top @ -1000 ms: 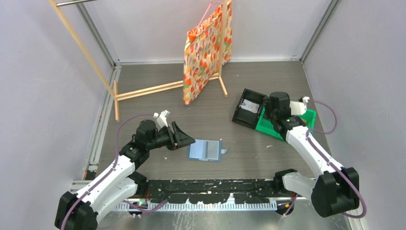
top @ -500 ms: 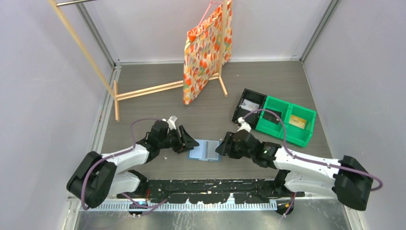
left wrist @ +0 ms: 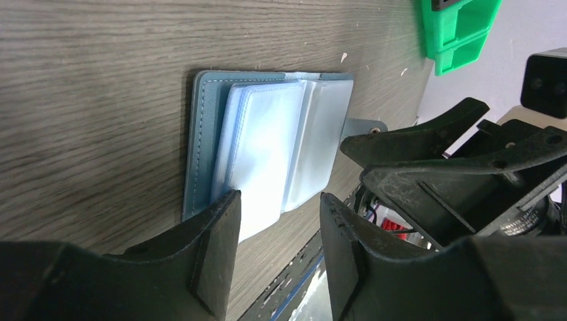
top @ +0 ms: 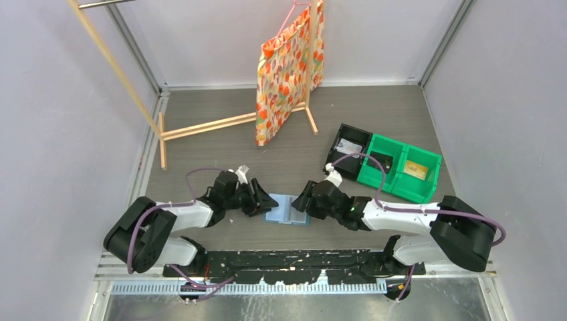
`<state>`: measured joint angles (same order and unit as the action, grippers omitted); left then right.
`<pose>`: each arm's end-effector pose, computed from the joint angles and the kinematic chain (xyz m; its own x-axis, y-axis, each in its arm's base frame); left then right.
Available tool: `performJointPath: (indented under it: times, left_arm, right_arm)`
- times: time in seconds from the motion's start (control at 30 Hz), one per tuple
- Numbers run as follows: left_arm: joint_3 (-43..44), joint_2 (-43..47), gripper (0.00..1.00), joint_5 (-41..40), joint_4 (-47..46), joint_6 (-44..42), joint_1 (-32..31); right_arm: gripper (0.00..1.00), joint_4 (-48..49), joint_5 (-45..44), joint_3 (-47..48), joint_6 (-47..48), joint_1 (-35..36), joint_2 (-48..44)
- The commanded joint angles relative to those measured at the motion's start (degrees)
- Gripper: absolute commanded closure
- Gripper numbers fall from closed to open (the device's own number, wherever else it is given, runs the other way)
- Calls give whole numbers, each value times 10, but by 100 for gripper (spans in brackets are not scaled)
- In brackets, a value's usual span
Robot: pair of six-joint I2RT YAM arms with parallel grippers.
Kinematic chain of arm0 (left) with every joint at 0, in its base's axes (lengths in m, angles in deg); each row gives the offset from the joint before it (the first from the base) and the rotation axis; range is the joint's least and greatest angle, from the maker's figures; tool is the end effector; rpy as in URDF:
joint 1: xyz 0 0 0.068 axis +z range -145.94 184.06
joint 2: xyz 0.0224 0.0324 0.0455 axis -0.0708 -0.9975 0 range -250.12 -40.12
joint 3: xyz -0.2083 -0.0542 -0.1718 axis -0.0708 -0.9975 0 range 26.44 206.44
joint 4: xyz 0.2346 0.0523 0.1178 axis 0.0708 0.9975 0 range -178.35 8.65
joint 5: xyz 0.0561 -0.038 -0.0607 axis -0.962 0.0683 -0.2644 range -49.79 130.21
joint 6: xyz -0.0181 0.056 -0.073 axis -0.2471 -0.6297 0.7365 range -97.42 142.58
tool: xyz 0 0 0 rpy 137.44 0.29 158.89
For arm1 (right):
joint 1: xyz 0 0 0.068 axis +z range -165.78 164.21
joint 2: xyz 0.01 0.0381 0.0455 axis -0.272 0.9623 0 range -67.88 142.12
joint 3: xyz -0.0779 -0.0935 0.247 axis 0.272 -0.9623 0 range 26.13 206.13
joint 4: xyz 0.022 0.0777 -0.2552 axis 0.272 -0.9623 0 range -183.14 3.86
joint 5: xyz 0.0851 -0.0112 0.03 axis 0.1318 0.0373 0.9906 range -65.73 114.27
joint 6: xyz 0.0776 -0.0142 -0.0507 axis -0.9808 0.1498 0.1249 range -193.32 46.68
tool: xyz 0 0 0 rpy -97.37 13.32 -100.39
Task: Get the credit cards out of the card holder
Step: Remove the credit card from the card holder.
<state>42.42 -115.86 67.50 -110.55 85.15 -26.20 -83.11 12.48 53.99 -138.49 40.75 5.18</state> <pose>0.1974 -0.1601 0.0938 -0.9187 -0.3773 -0.1171 -0.1164 0.5418 -0.8324 0.1679 0.2227 0.1271 -0.8209 0.3693 -0.4357 0.0282 0.7881 0.6150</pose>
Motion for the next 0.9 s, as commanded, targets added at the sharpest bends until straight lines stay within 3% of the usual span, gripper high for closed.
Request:
performJointPath:
  times: [0.0,0.5,0.87]
  left_arm:
    - [-14,-36,51,-6,-52,-4,-1]
    - [-16,-64,52,-2,-75,4,4]
    - [-13,-64,52,3,-77,7,6]
  right_arm:
    - [41,38,-24,-9,-32,-13,16]
    - [41,-19,-77,-36,-39,-13,-49]
    - [41,47,-38,-33,-32,-9,-5]
